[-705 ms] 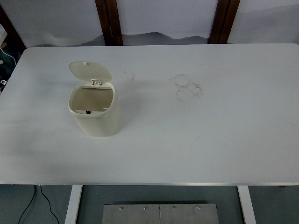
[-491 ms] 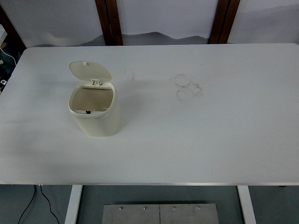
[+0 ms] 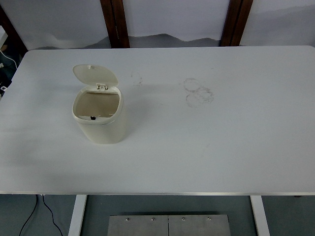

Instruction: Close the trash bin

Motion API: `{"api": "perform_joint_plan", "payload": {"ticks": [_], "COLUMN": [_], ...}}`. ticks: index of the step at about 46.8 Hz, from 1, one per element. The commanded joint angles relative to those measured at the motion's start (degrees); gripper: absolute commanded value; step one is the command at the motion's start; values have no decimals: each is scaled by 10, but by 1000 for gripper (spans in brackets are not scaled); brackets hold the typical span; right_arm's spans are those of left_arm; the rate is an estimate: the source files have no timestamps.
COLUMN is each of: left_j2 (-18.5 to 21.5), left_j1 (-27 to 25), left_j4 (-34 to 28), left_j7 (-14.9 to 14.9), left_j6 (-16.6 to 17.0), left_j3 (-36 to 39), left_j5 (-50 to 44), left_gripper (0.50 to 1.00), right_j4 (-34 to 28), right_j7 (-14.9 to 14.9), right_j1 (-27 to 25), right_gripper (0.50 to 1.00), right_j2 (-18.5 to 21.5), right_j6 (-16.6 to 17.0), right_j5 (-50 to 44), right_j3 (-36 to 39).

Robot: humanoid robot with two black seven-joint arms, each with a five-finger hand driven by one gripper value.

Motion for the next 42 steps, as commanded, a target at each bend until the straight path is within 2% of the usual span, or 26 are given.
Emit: {"api": "perform_joint_plan", "payload": {"ticks": [1,42], "left_j2": [0,-5], "left_j1": [1,1], "left_j4": [0,0], "left_j7": [0,0], "left_j6": [0,1], "left_j3": [0,0], "left_j5": [1,1], "left_gripper": [1000,1000], "right_j4": [0,0], "right_j7": [0,0], "right_j1": [0,0], "right_gripper": [995,995], "right_j2": [0,0], "right_j6": [0,0], "right_j5": [0,0], "right_j3": [0,1]}}
